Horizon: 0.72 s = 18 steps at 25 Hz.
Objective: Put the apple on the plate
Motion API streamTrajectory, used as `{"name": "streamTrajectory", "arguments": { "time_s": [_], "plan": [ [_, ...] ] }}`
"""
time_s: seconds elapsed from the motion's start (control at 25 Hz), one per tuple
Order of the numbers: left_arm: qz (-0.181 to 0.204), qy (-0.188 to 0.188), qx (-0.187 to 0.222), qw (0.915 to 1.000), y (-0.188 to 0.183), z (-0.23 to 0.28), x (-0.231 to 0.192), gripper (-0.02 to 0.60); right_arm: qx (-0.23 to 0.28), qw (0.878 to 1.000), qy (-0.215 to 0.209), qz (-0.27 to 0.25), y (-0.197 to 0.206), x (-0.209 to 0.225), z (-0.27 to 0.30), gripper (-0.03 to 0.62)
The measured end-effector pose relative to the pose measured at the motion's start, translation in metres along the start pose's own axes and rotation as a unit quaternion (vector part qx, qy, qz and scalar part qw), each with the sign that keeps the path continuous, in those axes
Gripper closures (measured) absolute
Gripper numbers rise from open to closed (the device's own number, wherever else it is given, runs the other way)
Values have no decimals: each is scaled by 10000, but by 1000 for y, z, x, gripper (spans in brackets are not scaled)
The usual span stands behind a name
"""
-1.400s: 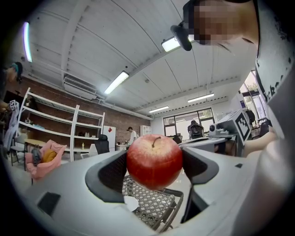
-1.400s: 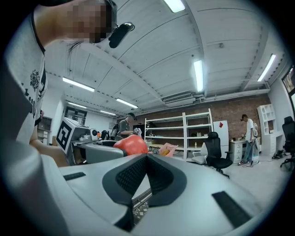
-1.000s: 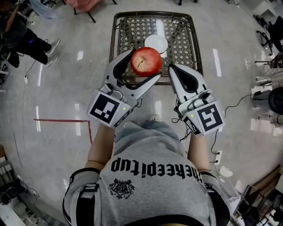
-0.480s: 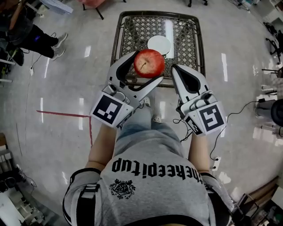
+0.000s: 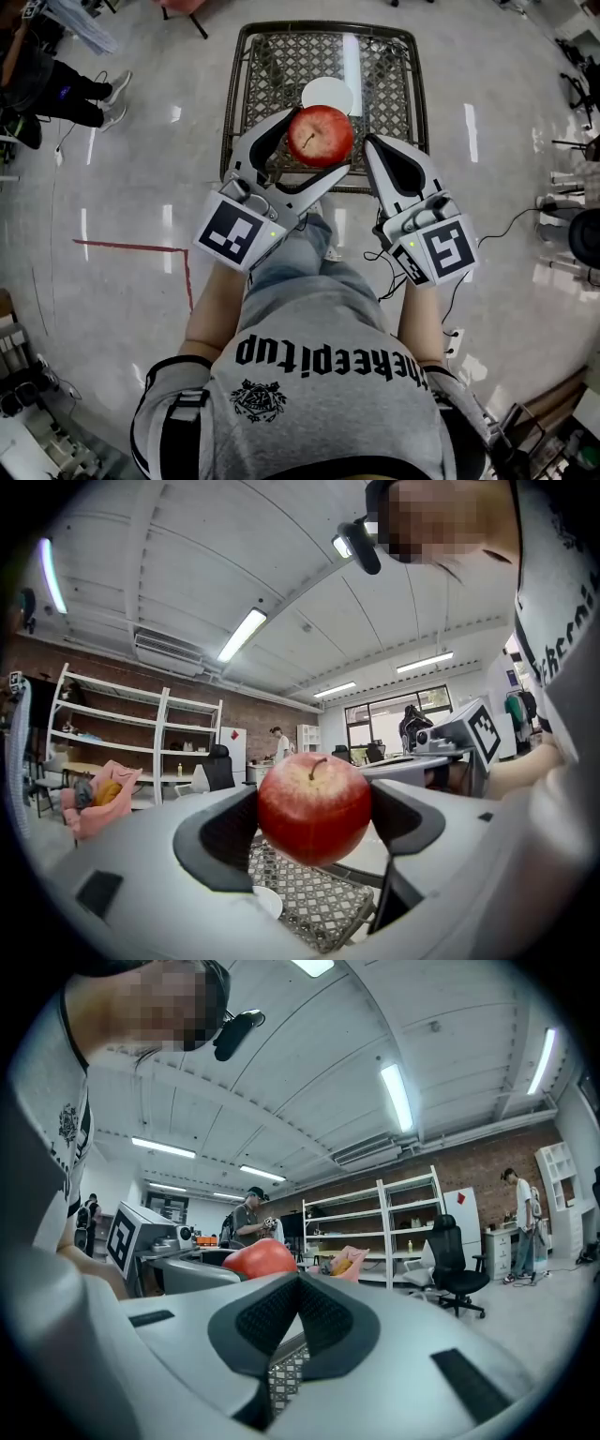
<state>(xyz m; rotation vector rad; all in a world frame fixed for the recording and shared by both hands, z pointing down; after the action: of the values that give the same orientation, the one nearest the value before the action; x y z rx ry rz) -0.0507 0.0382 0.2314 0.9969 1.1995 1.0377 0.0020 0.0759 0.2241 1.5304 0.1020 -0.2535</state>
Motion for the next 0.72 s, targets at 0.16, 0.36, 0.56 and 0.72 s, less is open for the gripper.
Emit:
{"name": "streamTrajectory", "arguments": {
  "time_s": [0.16,0.36,0.56,0.72],
  "plan": [
    [-27,-34,-45,10000,-1,14,-19,178,-37,10000,-60,8,6,12,20,592],
    [82,-24,123,9999,-8,28,-36,178,-60,9999,-121,22,8,25,37,591],
    [-79,-49,-59,9999,-8,44,-53,178,-80,9999,-136,27,12,41,55,591],
    [-112,-39,-92,9999,-9,59,-71,178,-109,9999,-126,38,19,55,73,591]
  ]
}}
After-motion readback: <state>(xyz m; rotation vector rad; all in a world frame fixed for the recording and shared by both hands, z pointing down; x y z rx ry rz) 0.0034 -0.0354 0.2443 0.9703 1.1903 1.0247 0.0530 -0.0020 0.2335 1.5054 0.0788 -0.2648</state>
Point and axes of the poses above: the fingertips, and each gripper's own axes: z forward along the fingers, x to its right, y out of its underside, the point moved 1 cm from there along -z, backward along the fingers, and after that the axes turned 15 degrees about -z, right-handed, at the moved point
